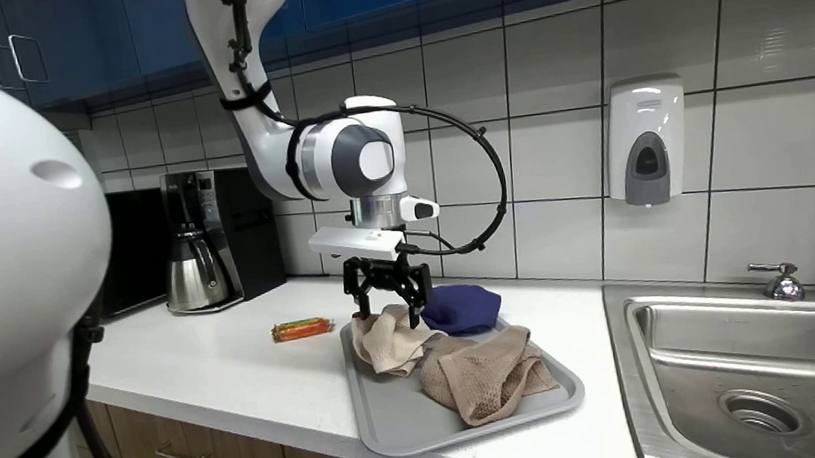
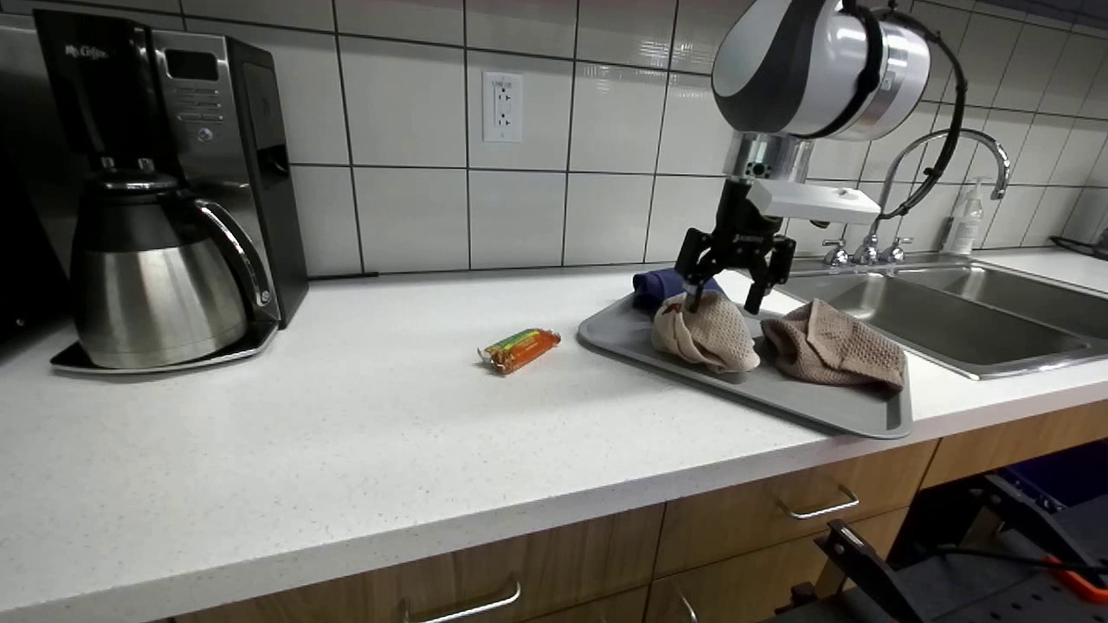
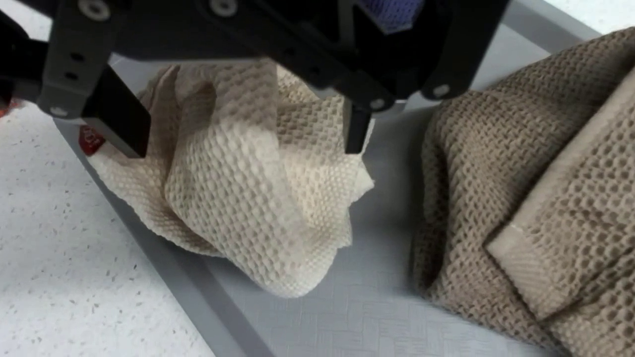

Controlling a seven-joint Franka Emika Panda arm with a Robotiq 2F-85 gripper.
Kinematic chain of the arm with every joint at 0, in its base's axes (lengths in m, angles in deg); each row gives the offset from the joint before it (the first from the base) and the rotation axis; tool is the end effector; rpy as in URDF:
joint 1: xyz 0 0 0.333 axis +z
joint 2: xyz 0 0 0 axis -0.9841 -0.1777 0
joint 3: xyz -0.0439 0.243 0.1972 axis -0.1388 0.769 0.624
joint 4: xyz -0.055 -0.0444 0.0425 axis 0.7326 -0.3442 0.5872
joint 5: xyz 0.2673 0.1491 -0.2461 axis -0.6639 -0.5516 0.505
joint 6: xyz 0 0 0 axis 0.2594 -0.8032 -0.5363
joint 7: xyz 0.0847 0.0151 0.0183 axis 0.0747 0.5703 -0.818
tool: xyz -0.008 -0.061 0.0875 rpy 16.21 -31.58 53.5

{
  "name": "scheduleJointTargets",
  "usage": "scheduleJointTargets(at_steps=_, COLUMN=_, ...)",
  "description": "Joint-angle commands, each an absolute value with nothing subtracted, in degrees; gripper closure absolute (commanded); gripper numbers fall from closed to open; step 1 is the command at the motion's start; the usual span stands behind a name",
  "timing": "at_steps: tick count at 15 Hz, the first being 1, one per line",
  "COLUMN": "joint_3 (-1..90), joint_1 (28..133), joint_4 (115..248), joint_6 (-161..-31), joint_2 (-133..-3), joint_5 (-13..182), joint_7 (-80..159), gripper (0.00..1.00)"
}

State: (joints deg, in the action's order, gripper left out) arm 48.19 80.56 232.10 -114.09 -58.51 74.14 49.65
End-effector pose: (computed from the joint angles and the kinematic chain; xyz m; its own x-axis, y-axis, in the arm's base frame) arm 0.4766 -0.0016 0.2417 0.9985 -0.0145 0.0525 -0.0115 -0.9984 -0.0560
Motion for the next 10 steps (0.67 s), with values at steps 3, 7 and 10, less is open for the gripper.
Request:
scheduleJointTargets(at_steps=3, joint_3=49.1, joint_1=79.6, joint_4=230.5, joint_6=-115.6, joint_2=-62.1, joint_5=74.4, joint_7=51.2, gripper=0.00)
scheduleJointTargets(at_steps=7, joint_3=49.2, joint_1=79.4, joint_4=229.3, joint_6=-116.2, joint_2=-64.3, joint_5=74.5, joint_7=51.3, gripper=0.00)
scheduleJointTargets(at_steps=10, joint_3=49.6, joint_1=79.2, joint_4=228.0, joint_6=-116.4, joint_2=-66.0, joint_5=74.1, joint_7=51.5, gripper=0.00)
